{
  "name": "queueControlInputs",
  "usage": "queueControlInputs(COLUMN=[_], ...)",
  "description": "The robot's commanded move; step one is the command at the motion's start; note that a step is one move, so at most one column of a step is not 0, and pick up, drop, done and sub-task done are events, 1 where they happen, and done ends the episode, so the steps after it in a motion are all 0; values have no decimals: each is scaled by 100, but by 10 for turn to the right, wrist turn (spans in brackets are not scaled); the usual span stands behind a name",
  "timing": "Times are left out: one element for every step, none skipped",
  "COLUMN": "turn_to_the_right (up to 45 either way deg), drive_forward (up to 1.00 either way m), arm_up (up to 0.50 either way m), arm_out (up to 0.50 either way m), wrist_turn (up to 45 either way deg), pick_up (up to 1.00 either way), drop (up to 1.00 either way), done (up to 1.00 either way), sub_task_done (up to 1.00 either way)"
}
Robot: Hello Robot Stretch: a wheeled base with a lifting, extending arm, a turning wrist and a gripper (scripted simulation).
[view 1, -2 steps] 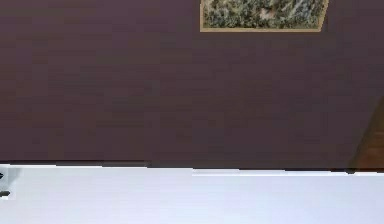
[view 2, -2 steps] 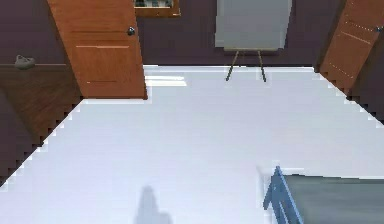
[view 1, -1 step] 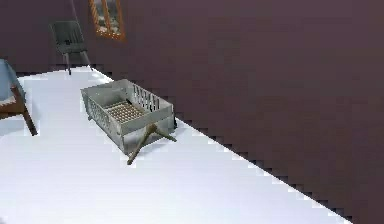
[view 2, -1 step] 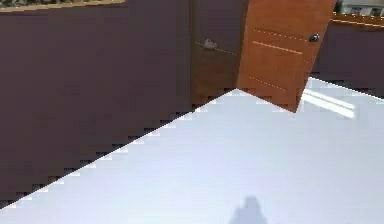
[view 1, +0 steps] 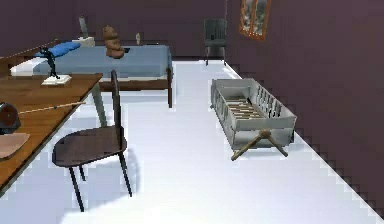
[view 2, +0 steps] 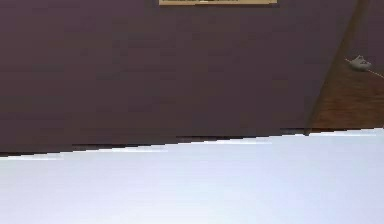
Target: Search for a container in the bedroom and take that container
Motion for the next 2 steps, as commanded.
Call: queueControlInputs(turn_to_the_right=[0,-450], drive_forward=[35,0], arm_up=[0,0], arm_out=[0,0], wrist_turn=[0,0], pick_up=[0,0], drop=[0,0], done=[0,0], sub_task_done=[0,0])
